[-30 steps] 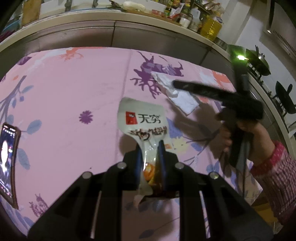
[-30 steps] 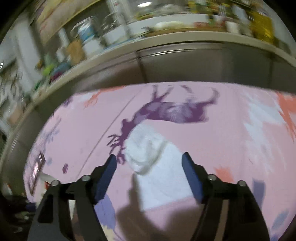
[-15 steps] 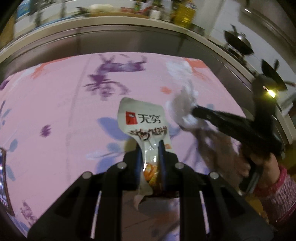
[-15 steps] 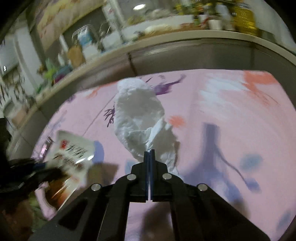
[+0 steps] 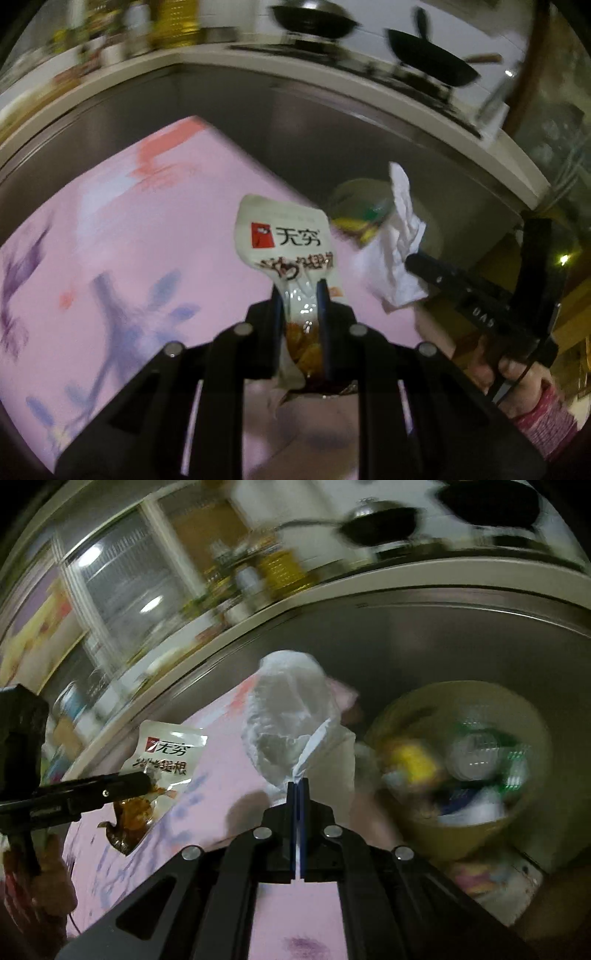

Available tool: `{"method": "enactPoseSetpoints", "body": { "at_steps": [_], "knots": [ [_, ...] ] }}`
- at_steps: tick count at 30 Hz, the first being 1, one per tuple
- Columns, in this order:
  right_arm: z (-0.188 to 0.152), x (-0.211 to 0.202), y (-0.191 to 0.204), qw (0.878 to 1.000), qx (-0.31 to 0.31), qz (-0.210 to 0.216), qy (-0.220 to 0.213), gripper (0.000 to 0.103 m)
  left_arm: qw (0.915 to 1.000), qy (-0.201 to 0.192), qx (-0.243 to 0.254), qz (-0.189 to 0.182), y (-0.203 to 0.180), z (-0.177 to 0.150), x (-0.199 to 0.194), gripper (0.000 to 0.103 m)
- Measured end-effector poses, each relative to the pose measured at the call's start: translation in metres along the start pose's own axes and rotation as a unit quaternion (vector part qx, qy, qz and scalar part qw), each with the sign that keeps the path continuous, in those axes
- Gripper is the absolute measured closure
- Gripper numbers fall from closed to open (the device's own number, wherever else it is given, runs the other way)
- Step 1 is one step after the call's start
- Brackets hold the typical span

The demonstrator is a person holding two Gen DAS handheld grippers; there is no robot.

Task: Collect trash
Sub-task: 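Carry packet and tissue over the beige bin and open both grippers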

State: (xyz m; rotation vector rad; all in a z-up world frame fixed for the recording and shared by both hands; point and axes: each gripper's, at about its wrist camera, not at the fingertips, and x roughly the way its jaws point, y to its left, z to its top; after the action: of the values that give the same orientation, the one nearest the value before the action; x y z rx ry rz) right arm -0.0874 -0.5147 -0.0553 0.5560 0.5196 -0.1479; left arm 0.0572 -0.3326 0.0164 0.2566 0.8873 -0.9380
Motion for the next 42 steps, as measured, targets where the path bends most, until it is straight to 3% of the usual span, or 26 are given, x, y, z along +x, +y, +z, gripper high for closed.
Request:
{"method": "enactPoseSetpoints", "body": {
  "at_steps": [7, 12, 14, 17, 20, 21, 22, 24, 28, 32, 36, 37, 40, 42],
  "knots": [
    [0.02, -0.008, -0.081, 0.996, 0.063, -0.056, -0.016, 0.103, 0.9988, 0.014, 0.044, -0.015, -0.076, 0.063, 0.086, 0.087],
    [0.022, 0.008, -0.1, 0.995, 0.074, -0.072, -0.002, 0.103, 0.9979, 0.033, 0.048, -0.028, -0.102, 0.084, 0.132, 0.087],
    [0.021, 0.018, -0.1, 0.995, 0.081, -0.062, 0.002, 0.103, 0.9968, 0.049, 0.05, -0.037, -0.107, 0.088, 0.153, 0.086],
    [0.016, 0.023, -0.104, 0.994, 0.096, -0.051, -0.014, 0.103, 0.9924, 0.104, 0.036, -0.056, -0.105, 0.087, 0.187, 0.084],
    [0.016, 0.028, -0.106, 0.994, 0.102, -0.037, -0.023, 0.092, 0.9893, 0.135, 0.007, -0.054, -0.093, 0.08, 0.205, 0.084],
    [0.016, 0.03, -0.104, 0.994, 0.105, -0.031, -0.021, 0.08, 0.9895, 0.135, -0.003, -0.052, -0.088, 0.078, 0.205, 0.084],
    [0.016, 0.03, -0.104, 0.994, 0.106, -0.027, -0.024, 0.063, 0.9897, 0.133, -0.008, -0.052, -0.084, 0.077, 0.204, 0.084],
    [0.015, 0.026, -0.1, 0.994, 0.105, -0.028, -0.034, 0.05, 0.9909, 0.124, -0.016, -0.049, -0.076, 0.076, 0.197, 0.084],
    [0.018, 0.019, -0.091, 0.993, 0.105, -0.025, -0.052, 0.05, 0.9948, 0.091, -0.023, -0.039, -0.065, 0.073, 0.17, 0.084],
    [0.011, 0.002, -0.075, 0.991, 0.103, -0.032, -0.075, 0.05, 0.9992, 0.038, -0.008, -0.008, -0.058, 0.059, 0.123, 0.084],
    [-0.001, -0.016, -0.047, 0.99, 0.107, -0.044, -0.082, 0.043, 0.9985, -0.008, 0.019, 0.05, -0.059, 0.032, 0.076, 0.081],
    [-0.006, -0.022, -0.038, 0.989, 0.108, -0.05, -0.087, 0.039, 0.9978, -0.013, 0.022, 0.061, -0.058, 0.027, 0.068, 0.074],
    [-0.022, -0.042, -0.011, 0.988, 0.098, -0.049, -0.106, 0.029, 0.9927, -0.041, 0.02, 0.112, -0.049, 0.009, 0.036, 0.037],
    [-0.029, -0.05, 0.006, 0.989, 0.091, -0.045, -0.109, 0.025, 0.9858, -0.069, 0.019, 0.152, -0.047, 0.0, 0.015, 0.027]
  ]
}}
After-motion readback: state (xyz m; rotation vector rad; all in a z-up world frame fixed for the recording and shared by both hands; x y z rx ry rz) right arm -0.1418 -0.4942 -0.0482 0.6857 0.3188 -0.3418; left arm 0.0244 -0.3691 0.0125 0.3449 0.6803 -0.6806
